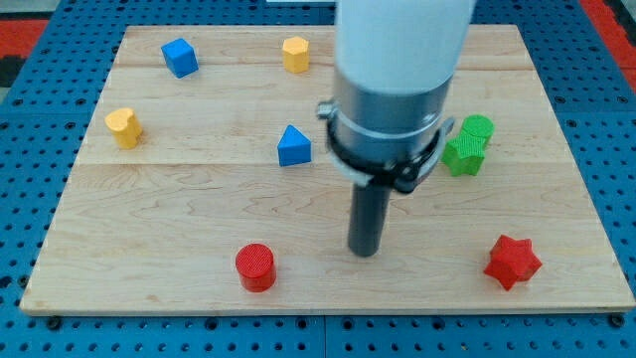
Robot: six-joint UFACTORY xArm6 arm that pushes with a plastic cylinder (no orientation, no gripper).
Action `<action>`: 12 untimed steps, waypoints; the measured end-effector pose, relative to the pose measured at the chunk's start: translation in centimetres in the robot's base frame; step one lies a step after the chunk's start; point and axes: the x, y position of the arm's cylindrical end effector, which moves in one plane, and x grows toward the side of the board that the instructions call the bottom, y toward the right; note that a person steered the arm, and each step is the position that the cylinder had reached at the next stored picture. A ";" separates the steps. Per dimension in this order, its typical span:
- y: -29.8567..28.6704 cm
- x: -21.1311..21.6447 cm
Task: Push the red star to the yellow hexagon
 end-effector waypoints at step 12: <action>3.7 -19.1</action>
